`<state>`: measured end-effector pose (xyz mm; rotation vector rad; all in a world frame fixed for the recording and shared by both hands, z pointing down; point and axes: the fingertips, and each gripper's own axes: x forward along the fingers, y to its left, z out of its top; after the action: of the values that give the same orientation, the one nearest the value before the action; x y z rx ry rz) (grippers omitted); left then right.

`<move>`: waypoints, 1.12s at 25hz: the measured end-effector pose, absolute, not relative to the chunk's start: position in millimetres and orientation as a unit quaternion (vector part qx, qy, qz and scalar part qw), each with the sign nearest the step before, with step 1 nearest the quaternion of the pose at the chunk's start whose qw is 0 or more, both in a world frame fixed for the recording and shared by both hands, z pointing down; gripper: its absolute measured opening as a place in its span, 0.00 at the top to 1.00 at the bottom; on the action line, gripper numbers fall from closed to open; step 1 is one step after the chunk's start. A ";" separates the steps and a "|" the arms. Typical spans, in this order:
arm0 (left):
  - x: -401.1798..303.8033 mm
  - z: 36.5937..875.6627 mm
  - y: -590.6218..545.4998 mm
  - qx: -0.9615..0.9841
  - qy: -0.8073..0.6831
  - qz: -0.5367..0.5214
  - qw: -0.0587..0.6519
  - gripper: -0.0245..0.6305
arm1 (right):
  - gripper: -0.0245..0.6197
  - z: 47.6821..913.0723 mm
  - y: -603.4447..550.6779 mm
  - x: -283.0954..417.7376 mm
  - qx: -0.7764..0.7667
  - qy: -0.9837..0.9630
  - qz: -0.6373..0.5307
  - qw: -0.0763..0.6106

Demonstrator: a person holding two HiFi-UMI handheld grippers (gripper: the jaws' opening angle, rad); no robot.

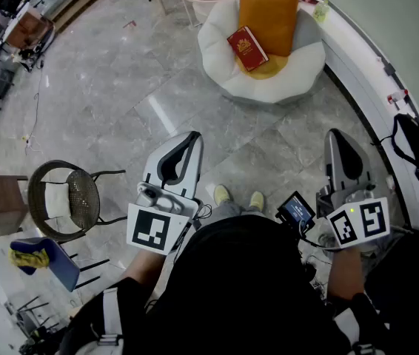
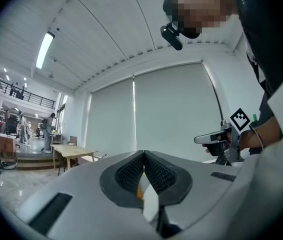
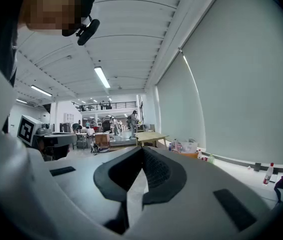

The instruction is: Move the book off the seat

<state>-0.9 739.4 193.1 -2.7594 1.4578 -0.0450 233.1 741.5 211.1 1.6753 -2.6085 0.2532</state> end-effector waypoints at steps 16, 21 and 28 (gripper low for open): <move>-64.9 196.8 728.0 -0.878 0.479 -0.010 0.019 0.94 | 0.94 218.4 733.2 163.4 0.529 -0.843 0.094 0.005; -86.9 201.3 722.6 -0.869 0.494 -0.019 0.015 0.94 | 0.94 219.8 732.4 143.1 0.545 -0.833 0.095 0.005; -109.7 206.9 702.3 -0.838 0.544 -0.033 -0.001 0.94 | 0.94 222.1 725.4 129.1 0.584 -0.808 0.074 0.032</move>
<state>-109.7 702.3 206.9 -2.6350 1.7112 -0.1035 129.1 725.4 222.1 1.7973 -2.4869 0.2276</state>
